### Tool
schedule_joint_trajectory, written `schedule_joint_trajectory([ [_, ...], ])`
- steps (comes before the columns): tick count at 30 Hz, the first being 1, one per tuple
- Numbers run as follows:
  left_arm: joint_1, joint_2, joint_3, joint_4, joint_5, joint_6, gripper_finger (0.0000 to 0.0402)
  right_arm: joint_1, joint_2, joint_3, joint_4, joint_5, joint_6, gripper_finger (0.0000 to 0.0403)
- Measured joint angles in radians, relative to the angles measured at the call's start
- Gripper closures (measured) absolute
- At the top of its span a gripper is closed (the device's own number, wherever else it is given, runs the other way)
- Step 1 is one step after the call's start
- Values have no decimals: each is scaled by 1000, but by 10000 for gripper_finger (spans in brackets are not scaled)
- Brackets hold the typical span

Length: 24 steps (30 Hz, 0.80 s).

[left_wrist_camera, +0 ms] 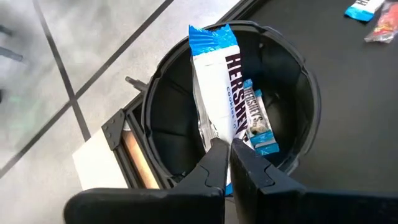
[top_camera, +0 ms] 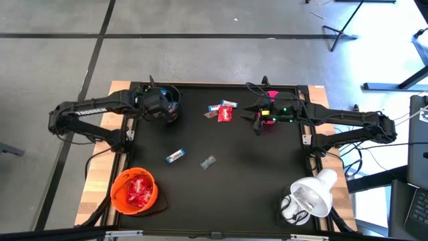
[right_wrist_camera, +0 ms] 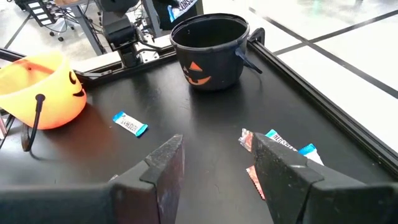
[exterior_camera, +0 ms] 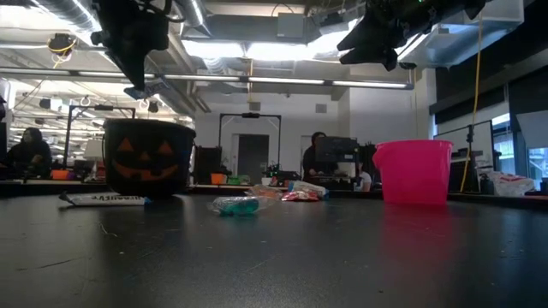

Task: Sort candy
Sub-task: Put the white chocolate bar into the black bucket

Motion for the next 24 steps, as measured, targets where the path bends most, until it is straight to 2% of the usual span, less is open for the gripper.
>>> schedule_joint_trajectory([
  [5,43,0,0,15,-5,16,400,0,0,0,-2,0,0,217],
  [8,69,-1,0,20,5,54,386,0,0,0,-3,0,0,217],
  [13,91,-1,0,21,22,85,332,0,0,0,-3,0,0,217],
  [19,91,-1,0,31,-6,113,269,0,0,0,-3,0,0,217],
  [21,88,-1,0,57,61,124,260,0,0,0,-3,0,0,217],
  [24,50,-1,0,137,296,171,258,0,0,0,-3,0,0,217],
])
